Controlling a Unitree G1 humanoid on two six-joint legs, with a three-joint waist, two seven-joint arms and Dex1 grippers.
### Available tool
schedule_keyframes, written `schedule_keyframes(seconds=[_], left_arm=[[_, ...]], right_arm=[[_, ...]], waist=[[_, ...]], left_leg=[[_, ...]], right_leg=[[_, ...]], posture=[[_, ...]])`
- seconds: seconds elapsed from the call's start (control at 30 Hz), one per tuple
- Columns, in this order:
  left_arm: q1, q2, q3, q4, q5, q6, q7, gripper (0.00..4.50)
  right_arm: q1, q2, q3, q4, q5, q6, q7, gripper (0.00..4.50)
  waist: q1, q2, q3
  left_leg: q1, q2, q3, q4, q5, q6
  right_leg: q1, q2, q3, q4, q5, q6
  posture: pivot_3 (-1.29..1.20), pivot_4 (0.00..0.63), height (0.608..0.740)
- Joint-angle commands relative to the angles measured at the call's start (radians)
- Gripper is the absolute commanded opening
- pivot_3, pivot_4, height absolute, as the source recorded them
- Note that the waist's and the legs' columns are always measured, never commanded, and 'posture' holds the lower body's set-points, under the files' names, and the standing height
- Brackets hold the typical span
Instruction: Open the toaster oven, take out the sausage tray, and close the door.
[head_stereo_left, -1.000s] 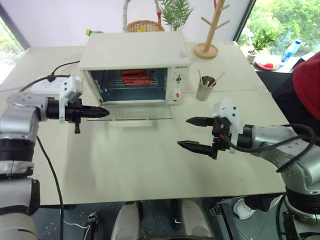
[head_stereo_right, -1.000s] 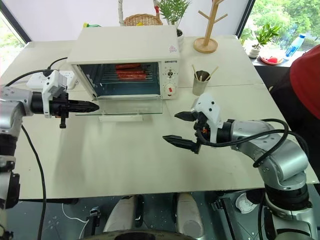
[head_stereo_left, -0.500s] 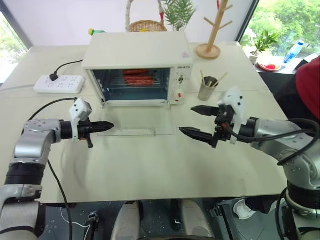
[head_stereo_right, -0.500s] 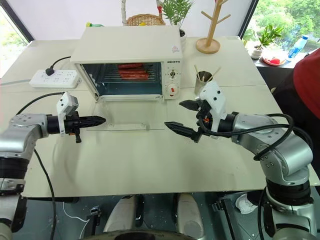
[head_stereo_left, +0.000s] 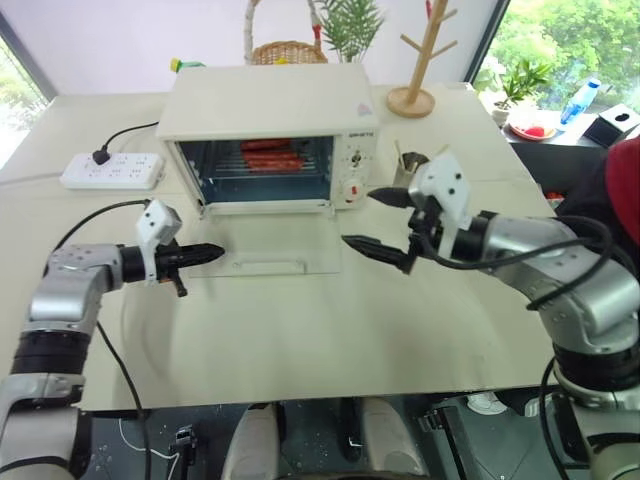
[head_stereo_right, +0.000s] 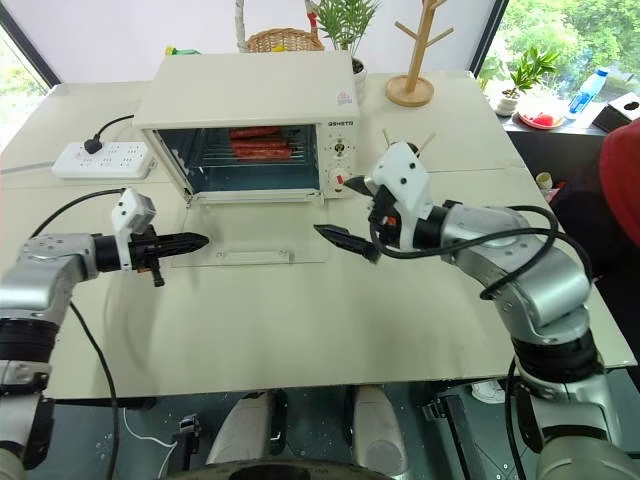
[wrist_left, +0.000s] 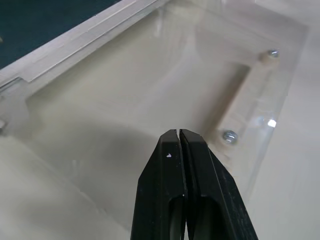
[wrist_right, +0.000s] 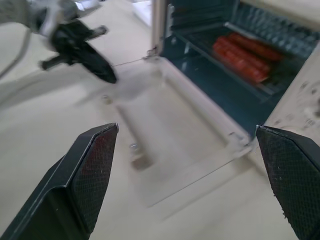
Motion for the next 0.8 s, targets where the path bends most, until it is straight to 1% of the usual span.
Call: schedule_keyframes(seconds=[0.03,0.1,0.17,0.27,0.4,0.47,0.53,0.57,0.7,0.8], left_arm=[[-0.023,0.097,0.127,-0.128,-0.142,0.137,-0.049,0.05],[-0.035,0.137,0.178,-0.165,-0.205,0.207,-0.057,0.05],[-0.045,0.156,0.205,-0.182,-0.235,0.242,-0.044,0.05],[-0.046,0.185,0.237,-0.203,-0.255,0.261,-0.034,0.05],[-0.034,0.200,0.262,-0.206,-0.255,0.255,-0.014,0.05],[-0.023,0.200,0.269,-0.213,-0.262,0.261,-0.010,0.00],[-0.012,0.200,0.272,-0.223,-0.268,0.264,-0.009,0.00],[-0.004,0.199,0.274,-0.229,-0.274,0.267,-0.006,0.00],[0.017,0.190,0.277,-0.246,-0.284,0.265,0.008,0.00],[0.018,0.185,0.275,-0.249,-0.289,0.264,0.016,0.00]], right_arm=[[-0.061,0.052,0.048,0.058,-0.068,-0.062,-0.027,4.50],[-0.094,0.086,0.089,0.116,-0.116,-0.100,-0.033,4.50],[-0.118,0.106,0.117,0.163,-0.162,-0.136,-0.035,4.50],[-0.160,0.130,0.177,0.240,-0.273,-0.225,-0.056,4.50],[-0.194,0.202,0.280,0.303,-0.416,-0.333,-0.100,4.50],[-0.212,0.227,0.337,0.354,-0.514,-0.417,-0.125,3.94],[-0.224,0.252,0.357,0.401,-0.567,-0.465,-0.142,3.13],[-0.238,0.270,0.366,0.443,-0.591,-0.489,-0.152,2.60],[-0.280,0.316,0.409,0.603,-0.689,-0.605,-0.159,2.60],[-0.316,0.350,0.414,0.711,-0.732,-0.673,-0.162,2.60]], waist=[[0.001,0.000,0.000],[0.001,0.000,0.000],[0.002,0.000,0.000],[0.004,0.000,0.000],[0.000,0.000,0.000],[-0.002,0.000,0.000],[-0.002,0.000,0.000],[-0.002,0.000,0.000],[0.001,0.000,0.000],[0.001,0.000,0.000]], left_leg=[[0.000,0.000,0.000,0.000,0.000,0.000],[-0.001,0.001,0.000,0.000,0.000,0.000],[-0.001,0.000,0.001,0.000,0.000,0.000],[-0.001,0.000,0.001,0.000,0.000,0.000],[-0.001,0.000,0.001,-0.001,0.000,0.000],[-0.001,0.001,0.001,-0.001,0.000,0.000],[-0.001,0.001,0.001,-0.001,0.000,0.000],[-0.001,0.001,0.001,-0.001,0.000,0.000],[-0.001,0.001,0.001,-0.001,0.000,0.000],[-0.001,0.001,0.001,-0.001,0.000,0.000]], right_leg=[[0.000,0.000,0.000,0.000,0.000,0.000],[0.000,0.000,0.000,-0.001,0.000,0.000],[0.000,0.000,0.000,-0.001,0.000,0.000],[0.000,0.000,0.000,-0.001,0.000,0.000],[-0.001,0.001,0.000,-0.002,0.000,0.000],[-0.001,0.001,0.000,-0.002,0.000,-0.001],[-0.001,0.002,0.000,-0.002,0.000,-0.001],[-0.001,0.001,0.000,-0.002,0.000,-0.001],[-0.002,0.001,0.000,-0.002,0.001,-0.001],[-0.001,0.001,0.000,-0.002,0.001,-0.001]], posture=[[0.00,0.150,0.740],[0.00,0.150,0.740],[0.00,0.150,0.740],[0.00,0.150,0.740],[0.00,0.150,0.740],[0.00,0.150,0.740],[0.00,0.150,0.740],[0.00,0.150,0.740],[0.00,0.150,0.740],[0.00,0.150,0.740]])
